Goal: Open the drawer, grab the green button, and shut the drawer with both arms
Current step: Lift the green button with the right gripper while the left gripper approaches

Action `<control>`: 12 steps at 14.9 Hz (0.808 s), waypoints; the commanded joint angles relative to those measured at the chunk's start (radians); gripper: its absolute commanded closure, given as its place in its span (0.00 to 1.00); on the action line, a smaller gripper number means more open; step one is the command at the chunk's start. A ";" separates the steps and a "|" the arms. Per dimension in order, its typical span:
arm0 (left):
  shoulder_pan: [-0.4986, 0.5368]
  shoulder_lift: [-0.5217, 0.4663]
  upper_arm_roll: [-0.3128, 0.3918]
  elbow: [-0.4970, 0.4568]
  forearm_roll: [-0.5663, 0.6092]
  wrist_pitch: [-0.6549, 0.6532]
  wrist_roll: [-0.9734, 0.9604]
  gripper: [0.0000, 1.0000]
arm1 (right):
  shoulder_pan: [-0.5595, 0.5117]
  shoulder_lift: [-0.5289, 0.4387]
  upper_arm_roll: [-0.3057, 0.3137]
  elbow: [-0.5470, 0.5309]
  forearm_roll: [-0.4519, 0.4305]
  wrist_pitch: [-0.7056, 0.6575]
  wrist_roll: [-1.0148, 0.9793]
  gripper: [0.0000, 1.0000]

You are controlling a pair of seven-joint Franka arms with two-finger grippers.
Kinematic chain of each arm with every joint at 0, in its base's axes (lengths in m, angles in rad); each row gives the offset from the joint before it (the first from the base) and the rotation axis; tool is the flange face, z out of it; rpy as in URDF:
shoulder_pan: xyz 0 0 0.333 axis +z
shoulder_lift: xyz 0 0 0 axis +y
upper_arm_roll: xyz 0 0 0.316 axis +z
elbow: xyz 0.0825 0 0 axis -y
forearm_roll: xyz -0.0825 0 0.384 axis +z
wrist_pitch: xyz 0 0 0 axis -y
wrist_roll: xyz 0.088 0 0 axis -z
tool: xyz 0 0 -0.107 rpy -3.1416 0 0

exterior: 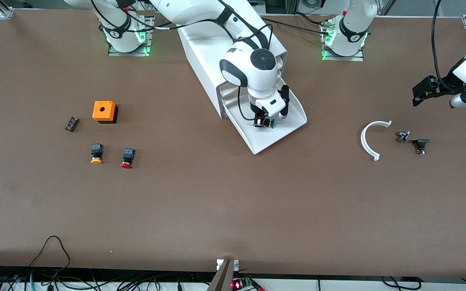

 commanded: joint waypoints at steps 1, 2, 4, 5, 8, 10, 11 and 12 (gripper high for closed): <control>-0.007 0.007 -0.005 -0.001 0.028 0.018 -0.030 0.00 | 0.015 0.025 -0.015 0.048 -0.017 0.001 0.020 0.73; -0.009 0.011 -0.008 -0.007 0.026 0.033 -0.052 0.00 | 0.015 0.025 -0.015 0.050 -0.017 0.003 0.020 0.77; -0.015 0.027 -0.031 -0.033 0.022 0.079 -0.104 0.00 | 0.015 0.025 -0.016 0.057 -0.017 0.003 0.023 0.82; -0.017 0.031 -0.045 -0.057 0.022 0.117 -0.137 0.00 | 0.015 0.021 -0.016 0.068 -0.017 -0.002 0.040 0.83; -0.027 0.070 -0.073 -0.151 0.017 0.260 -0.269 0.00 | 0.017 -0.028 -0.035 0.073 -0.017 -0.014 0.158 0.84; -0.039 0.105 -0.096 -0.189 0.017 0.338 -0.363 0.00 | 0.018 -0.071 -0.073 0.088 -0.010 -0.028 0.192 0.83; -0.041 0.122 -0.117 -0.215 0.017 0.383 -0.401 0.00 | 0.008 -0.102 -0.088 0.088 -0.008 -0.046 0.213 0.83; -0.043 0.136 -0.136 -0.252 0.016 0.444 -0.452 0.00 | -0.015 -0.131 -0.090 0.088 -0.008 -0.063 0.239 0.83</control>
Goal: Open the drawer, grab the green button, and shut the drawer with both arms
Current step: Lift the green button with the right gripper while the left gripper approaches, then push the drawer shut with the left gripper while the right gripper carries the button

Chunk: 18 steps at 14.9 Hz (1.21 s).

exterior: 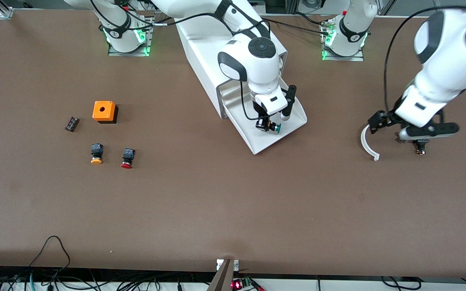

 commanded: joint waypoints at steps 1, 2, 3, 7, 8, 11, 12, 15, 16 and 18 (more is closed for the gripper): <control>-0.015 0.038 -0.040 -0.095 0.016 0.164 -0.163 0.00 | -0.055 -0.108 -0.019 -0.009 -0.007 -0.062 0.078 0.83; -0.035 0.067 -0.044 -0.125 0.016 0.241 -0.226 0.00 | -0.084 -0.138 -0.019 -0.012 -0.006 -0.070 0.089 0.83; -0.050 0.095 -0.045 -0.148 0.016 0.304 -0.283 0.00 | -0.116 -0.164 -0.019 -0.014 -0.004 -0.076 0.109 0.83; -0.109 0.251 -0.044 -0.152 0.016 0.462 -0.434 0.00 | -0.302 -0.213 -0.022 -0.017 0.002 -0.096 0.209 0.83; -0.122 0.288 -0.044 -0.152 0.016 0.505 -0.461 0.00 | -0.329 -0.218 -0.036 -0.040 0.010 -0.096 0.226 0.83; -0.179 0.362 -0.042 -0.152 0.019 0.591 -0.595 0.00 | -0.386 -0.213 -0.056 -0.115 0.010 -0.089 0.345 0.83; -0.190 0.370 -0.042 -0.155 0.019 0.597 -0.619 0.00 | -0.400 -0.215 -0.056 -0.145 0.010 -0.095 0.367 0.83; -0.228 0.377 -0.044 -0.182 0.017 0.602 -0.629 0.00 | -0.451 -0.244 -0.059 -0.283 0.014 -0.101 0.480 0.83; -0.237 0.377 -0.044 -0.190 0.017 0.600 -0.632 0.00 | -0.462 -0.247 -0.059 -0.325 0.014 -0.101 0.523 0.83; -0.248 0.374 -0.054 -0.218 0.016 0.602 -0.653 0.00 | -0.469 -0.245 -0.059 -0.365 0.016 -0.104 0.598 0.83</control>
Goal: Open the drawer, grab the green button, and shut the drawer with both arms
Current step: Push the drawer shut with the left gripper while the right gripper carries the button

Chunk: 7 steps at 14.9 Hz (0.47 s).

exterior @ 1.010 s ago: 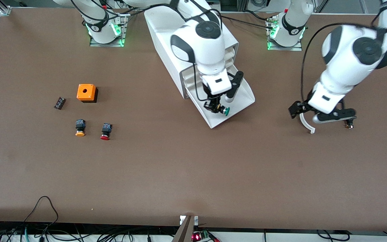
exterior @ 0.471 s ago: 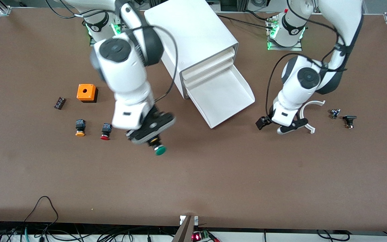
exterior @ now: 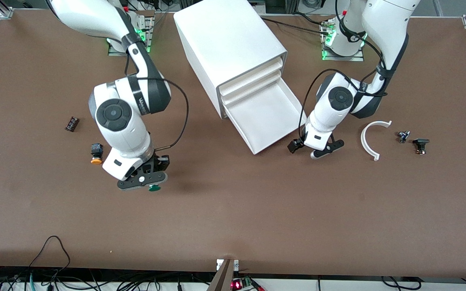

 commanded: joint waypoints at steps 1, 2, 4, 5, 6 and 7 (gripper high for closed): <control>-0.021 -0.019 -0.021 -0.054 0.016 0.008 -0.047 0.00 | -0.014 -0.048 0.008 -0.127 0.007 -0.002 0.111 0.83; -0.021 -0.028 -0.040 -0.074 0.014 0.008 -0.070 0.00 | -0.015 -0.049 0.011 -0.164 0.007 -0.010 0.123 0.83; -0.021 -0.038 -0.081 -0.102 0.014 0.007 -0.122 0.00 | -0.015 -0.049 0.016 -0.213 0.010 -0.028 0.169 0.83; -0.021 -0.049 -0.092 -0.110 0.014 -0.001 -0.159 0.00 | -0.015 -0.048 0.031 -0.235 0.010 -0.038 0.171 0.83; -0.021 -0.057 -0.109 -0.121 0.014 -0.001 -0.188 0.00 | -0.015 -0.049 0.040 -0.259 0.010 -0.041 0.180 0.83; -0.021 -0.063 -0.135 -0.125 0.014 -0.008 -0.214 0.00 | -0.015 -0.048 0.048 -0.279 0.011 -0.036 0.183 0.83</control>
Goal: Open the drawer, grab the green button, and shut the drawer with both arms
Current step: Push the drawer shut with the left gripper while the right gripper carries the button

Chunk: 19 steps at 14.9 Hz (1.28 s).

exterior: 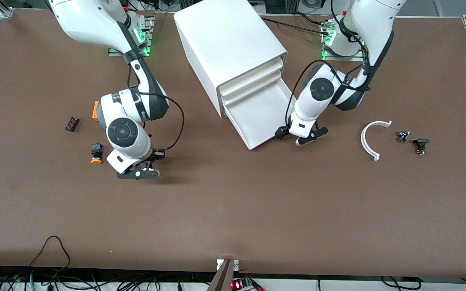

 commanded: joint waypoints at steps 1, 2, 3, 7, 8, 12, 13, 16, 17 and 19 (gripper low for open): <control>-0.003 -0.054 -0.059 -0.053 0.014 -0.027 -0.090 0.00 | -0.004 -0.043 0.036 -0.096 0.010 0.002 0.030 0.82; -0.003 -0.060 -0.080 -0.053 0.014 -0.045 -0.107 0.00 | -0.004 -0.042 0.042 -0.107 0.009 0.004 0.029 0.82; -0.003 -0.066 -0.100 -0.053 0.014 -0.056 -0.120 0.00 | -0.004 -0.040 0.045 -0.113 0.009 0.005 0.029 0.81; -0.003 -0.090 -0.159 -0.056 0.014 -0.128 -0.132 0.00 | -0.004 -0.039 0.045 -0.130 0.007 0.016 0.029 0.80; -0.003 -0.095 -0.173 -0.056 0.014 -0.146 -0.123 0.00 | -0.008 -0.039 0.043 -0.145 0.004 0.043 0.029 0.80; -0.003 -0.106 -0.210 -0.056 0.016 -0.216 -0.120 0.00 | -0.025 -0.047 0.042 -0.217 -0.003 0.154 0.027 0.80; -0.003 -0.106 -0.211 -0.056 0.014 -0.217 -0.120 0.00 | -0.025 -0.050 0.042 -0.227 -0.005 0.172 0.027 0.80; -0.003 -0.106 -0.243 -0.056 0.014 -0.220 -0.118 0.00 | -0.025 -0.051 0.042 -0.233 -0.002 0.201 0.027 0.63; -0.003 -0.106 -0.246 -0.056 0.016 -0.220 -0.118 0.00 | -0.027 -0.053 0.042 -0.231 0.001 0.206 0.029 0.30; -0.003 -0.109 -0.254 -0.056 0.016 -0.220 -0.118 0.00 | -0.034 -0.065 0.042 -0.222 0.006 0.203 0.030 0.00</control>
